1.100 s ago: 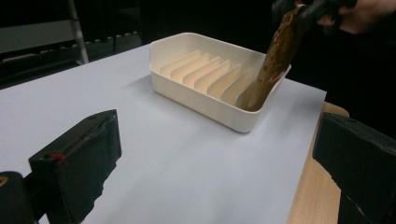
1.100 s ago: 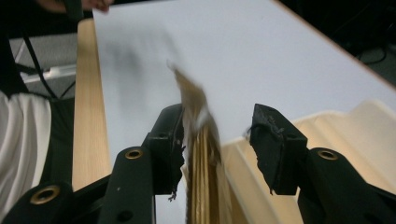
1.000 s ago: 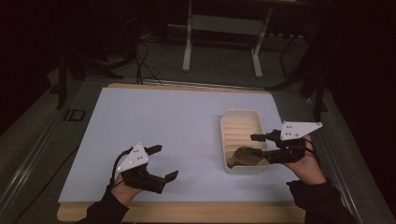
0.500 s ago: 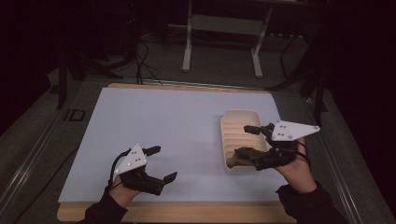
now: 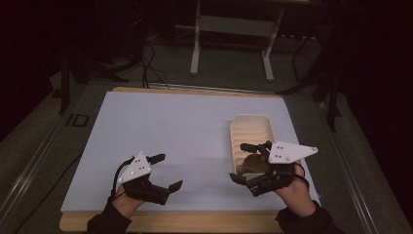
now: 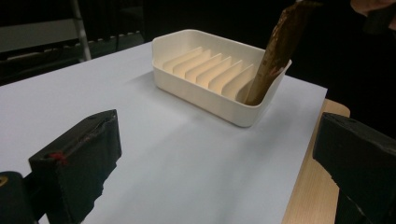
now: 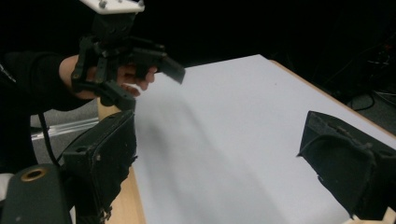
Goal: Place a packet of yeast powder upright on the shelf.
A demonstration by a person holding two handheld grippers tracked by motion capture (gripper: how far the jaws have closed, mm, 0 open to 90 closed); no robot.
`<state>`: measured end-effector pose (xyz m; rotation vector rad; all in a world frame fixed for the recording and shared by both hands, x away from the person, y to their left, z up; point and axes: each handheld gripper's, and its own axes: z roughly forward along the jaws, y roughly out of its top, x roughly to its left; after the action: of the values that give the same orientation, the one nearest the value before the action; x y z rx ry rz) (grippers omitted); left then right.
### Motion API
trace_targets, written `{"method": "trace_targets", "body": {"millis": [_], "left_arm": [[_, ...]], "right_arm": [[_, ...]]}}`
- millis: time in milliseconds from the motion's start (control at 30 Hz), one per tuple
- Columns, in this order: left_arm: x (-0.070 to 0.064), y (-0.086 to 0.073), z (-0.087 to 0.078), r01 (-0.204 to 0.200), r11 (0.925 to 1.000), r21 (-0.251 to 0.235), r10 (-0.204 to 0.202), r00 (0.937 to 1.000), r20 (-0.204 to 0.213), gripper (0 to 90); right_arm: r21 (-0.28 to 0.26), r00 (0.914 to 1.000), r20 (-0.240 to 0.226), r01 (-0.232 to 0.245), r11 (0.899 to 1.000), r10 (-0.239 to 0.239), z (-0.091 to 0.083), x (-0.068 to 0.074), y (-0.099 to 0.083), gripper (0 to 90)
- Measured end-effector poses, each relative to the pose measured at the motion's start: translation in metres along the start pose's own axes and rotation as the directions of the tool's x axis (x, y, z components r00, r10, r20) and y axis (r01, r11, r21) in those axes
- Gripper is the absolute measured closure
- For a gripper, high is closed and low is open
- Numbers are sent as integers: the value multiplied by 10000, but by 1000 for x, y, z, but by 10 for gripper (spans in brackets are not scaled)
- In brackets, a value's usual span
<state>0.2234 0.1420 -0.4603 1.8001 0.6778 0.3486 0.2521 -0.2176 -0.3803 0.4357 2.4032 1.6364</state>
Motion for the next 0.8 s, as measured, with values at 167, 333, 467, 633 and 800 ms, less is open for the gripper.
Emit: {"method": "trace_targets", "body": {"millis": [167,333,467,633,800], "left_arm": [[1,0,-1,29,10000,-49,-29,10000,-26,15],[1,-1,-1,25,10000,-37,-25,10000,-5,15],[2,-3,0,17,10000,-30,-17,10000,21,15],[2,-4,0,33,10000,-24,-33,10000,50,15],[2,-5,1,20,10000,-25,-20,10000,49,15]], "right_arm": [[21,9997,-138,-198,9998,199,9,9,-14,124],[114,9988,-274,-402,9991,405,16,12,-28,132],[228,9982,-250,-538,9983,544,19,13,-39,133],[173,9960,-522,-724,9972,732,21,15,-55,133],[464,9962,-438,-731,9962,752,22,17,-68,133]]}}
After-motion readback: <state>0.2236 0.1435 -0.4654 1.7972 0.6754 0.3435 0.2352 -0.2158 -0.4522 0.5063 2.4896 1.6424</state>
